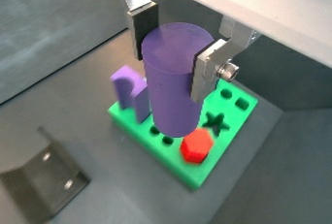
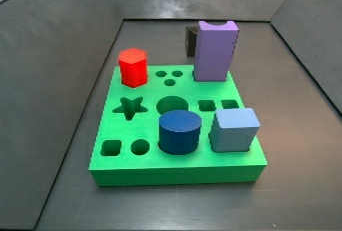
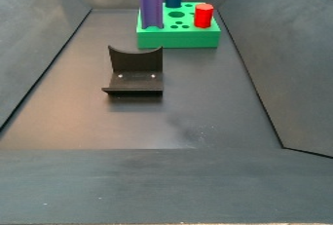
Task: Pick up the round object. Move up. Move to above the board. Insert the round object.
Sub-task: Move to above the board, then insert the round object.
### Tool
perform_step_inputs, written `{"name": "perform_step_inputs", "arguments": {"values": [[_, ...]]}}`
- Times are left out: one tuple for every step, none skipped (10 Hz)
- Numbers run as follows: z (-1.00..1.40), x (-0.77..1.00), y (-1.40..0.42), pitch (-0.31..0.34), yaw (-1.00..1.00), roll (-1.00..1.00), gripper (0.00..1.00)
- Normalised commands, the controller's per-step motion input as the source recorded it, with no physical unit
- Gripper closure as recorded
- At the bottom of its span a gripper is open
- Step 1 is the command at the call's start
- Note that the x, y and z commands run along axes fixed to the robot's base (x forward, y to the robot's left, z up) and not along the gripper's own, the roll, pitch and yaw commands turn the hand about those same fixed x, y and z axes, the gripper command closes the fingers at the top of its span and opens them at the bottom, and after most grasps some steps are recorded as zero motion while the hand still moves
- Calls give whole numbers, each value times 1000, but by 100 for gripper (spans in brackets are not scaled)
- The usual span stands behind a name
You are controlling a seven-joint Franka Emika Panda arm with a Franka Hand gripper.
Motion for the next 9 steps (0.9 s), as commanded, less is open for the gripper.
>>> {"name": "perform_step_inputs", "arguments": {"values": [[-71, 283, -1000, 16, 5, -1, 100], [-68, 302, -996, 22, 7, 2, 100], [-53, 259, -788, 28, 7, 3, 100], [-22, 167, -409, 30, 8, 7, 100], [0, 102, -235, 28, 7, 13, 100], [-17, 0, 0, -16, 0, -17, 100], [-149, 0, -14, -47, 40, -40, 100], [-189, 34, -74, -70, 129, -17, 100], [-191, 0, -163, -147, 123, 0, 100]]}}
